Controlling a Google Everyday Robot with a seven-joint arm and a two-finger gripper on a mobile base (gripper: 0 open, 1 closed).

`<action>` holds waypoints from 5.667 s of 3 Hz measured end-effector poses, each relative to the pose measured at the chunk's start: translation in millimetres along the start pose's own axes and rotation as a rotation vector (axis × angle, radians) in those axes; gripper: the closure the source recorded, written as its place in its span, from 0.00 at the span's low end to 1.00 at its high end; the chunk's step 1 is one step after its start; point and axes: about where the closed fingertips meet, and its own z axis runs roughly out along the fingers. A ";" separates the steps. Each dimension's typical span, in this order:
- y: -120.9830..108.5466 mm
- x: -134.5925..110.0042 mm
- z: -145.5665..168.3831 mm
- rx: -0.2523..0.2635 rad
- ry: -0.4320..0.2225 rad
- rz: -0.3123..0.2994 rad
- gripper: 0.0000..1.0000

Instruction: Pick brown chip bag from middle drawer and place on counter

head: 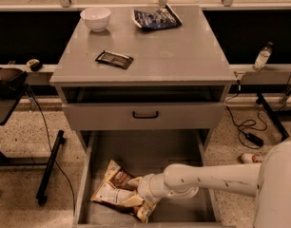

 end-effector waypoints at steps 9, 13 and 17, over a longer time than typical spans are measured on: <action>3.9 -287.5 -428.2 0.126 -0.318 -1.007 1.00; -182.1 -359.2 -474.6 0.626 -0.406 -0.369 1.00; -245.0 -393.0 -501.0 0.870 -0.444 -0.363 0.28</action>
Offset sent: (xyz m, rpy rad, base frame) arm -0.0568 -0.0609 0.1661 0.4395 -0.5710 0.2117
